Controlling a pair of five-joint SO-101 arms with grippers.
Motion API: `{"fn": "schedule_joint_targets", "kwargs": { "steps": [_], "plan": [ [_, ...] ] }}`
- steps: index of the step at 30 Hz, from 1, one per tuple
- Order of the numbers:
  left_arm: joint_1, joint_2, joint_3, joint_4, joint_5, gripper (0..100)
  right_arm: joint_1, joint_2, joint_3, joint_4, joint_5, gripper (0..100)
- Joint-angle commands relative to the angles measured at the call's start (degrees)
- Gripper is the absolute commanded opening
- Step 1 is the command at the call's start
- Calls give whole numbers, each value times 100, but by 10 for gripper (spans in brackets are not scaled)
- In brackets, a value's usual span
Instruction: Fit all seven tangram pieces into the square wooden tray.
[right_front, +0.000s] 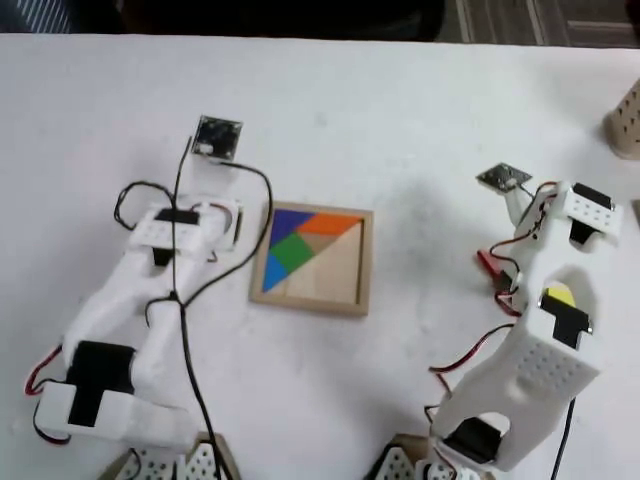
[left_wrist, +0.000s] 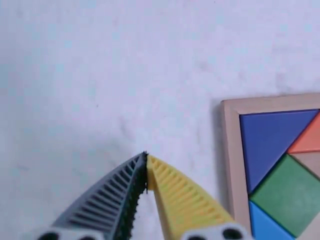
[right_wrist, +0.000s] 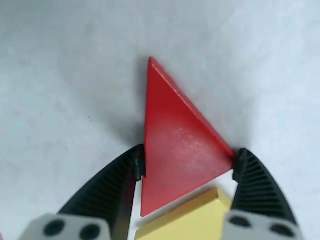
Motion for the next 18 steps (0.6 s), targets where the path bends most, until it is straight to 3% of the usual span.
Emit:
{"fn": "schedule_joint_targets", "kwargs": {
  "steps": [1, 11, 18],
  "plan": [
    [-13, -31, -325, -202, -62, 24, -75, 22, -343, 514, -53, 180],
    [-13, -22, -325, -202, -62, 24, -171, 22, -2084, 2299, -571, 180],
    [-13, -22, -325, -202, -62, 24, -268, 22, -2242, 2352, -800, 182]
  ]
}}
